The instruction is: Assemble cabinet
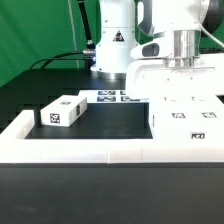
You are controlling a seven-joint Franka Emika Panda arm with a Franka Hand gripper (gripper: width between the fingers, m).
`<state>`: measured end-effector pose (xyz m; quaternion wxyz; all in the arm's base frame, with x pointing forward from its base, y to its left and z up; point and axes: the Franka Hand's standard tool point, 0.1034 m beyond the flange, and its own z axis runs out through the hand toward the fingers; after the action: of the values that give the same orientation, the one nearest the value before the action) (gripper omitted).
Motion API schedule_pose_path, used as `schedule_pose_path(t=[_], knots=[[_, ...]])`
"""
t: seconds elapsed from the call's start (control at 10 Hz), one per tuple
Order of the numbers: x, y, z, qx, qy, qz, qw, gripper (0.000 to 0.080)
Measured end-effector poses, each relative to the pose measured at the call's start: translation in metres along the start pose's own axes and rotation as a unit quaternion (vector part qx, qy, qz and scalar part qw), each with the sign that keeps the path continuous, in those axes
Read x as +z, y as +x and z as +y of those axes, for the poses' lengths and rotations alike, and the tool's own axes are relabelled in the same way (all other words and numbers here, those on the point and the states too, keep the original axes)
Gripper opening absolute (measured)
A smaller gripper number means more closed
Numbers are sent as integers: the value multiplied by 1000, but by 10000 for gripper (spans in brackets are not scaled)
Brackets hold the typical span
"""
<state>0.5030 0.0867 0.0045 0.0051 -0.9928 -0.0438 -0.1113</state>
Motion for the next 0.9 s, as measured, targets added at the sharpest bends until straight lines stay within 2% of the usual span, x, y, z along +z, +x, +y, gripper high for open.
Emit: schedule_pose_path(t=[0.5,0.7,0.9], knots=[[-2,0,1,-6,0,-5,1000,2],[-31,8,6,-11,4,-30,999,2],[-51,16,5,-10,7,-30,999,4]])
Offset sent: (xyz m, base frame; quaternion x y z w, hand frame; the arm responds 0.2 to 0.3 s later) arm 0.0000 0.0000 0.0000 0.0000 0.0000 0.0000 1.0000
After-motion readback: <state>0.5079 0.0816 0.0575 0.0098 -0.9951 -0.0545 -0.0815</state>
